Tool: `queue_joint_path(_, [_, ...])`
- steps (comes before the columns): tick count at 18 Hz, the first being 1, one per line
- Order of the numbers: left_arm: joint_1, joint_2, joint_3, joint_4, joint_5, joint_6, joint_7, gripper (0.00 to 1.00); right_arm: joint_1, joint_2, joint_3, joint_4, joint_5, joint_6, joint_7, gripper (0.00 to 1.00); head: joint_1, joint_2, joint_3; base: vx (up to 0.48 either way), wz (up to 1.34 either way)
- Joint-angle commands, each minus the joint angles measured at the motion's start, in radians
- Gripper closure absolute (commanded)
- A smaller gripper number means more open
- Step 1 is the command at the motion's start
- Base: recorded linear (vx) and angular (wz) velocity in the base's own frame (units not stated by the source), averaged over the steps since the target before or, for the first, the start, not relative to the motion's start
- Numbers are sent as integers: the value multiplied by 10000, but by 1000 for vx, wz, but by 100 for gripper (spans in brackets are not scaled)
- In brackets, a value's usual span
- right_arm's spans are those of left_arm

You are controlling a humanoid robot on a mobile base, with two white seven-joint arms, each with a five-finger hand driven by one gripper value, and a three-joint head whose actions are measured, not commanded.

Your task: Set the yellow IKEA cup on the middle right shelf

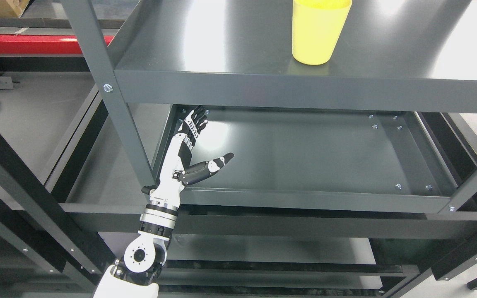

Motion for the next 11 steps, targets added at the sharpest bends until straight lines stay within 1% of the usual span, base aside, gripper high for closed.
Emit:
queue_joint_path(1, [-29,175,-84,-23,56,7,-5,1,139,-175,169,-14,-246,6,-9,1,0,0,0,17,18])
queue_joint_path(11, [-29,175,-130,8,56,7,-20,1,139,-175,169,1,-246,6,-9,1,0,0,0,-2,0])
